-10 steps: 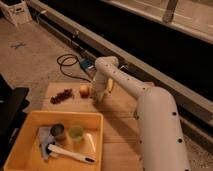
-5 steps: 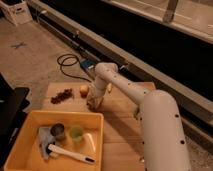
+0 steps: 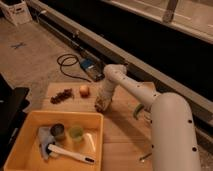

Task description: Wipe table surface with eraser

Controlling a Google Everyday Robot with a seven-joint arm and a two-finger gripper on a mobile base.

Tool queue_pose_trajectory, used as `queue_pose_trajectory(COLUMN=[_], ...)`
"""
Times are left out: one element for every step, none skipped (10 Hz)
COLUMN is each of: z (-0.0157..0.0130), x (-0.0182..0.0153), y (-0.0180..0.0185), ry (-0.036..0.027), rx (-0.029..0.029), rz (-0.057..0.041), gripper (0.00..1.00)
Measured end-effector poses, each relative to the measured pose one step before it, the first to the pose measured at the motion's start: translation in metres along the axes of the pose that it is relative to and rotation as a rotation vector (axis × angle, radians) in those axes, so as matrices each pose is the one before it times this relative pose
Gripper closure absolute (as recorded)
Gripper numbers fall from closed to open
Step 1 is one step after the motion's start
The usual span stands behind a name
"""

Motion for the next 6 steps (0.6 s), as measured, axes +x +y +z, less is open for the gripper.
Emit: queue_pose_trajectory(z=[-0.0018,0.00153,0.00296,0.00387,0.00611,0.00529], x=[0.01295,0.00946,0.00621,-0.00058,-0.00501,-0.00647], y=[-0.00321,-0.00715,-0.00888,-0.0066,-0.01371,-0.01085], ry=[0.01499,0.00464,-0.00173,-0.00675,-0.00753,-0.00885], rx=[0.00095,0.00255,0.00257,-0.00079,0.00836,0.00688], rz=[0.00942,-0.00578,-0.01255,-0.01431,-0.02505,-0.0223], gripper=[1.0,1.0,1.0,1.0,1.0,1.0])
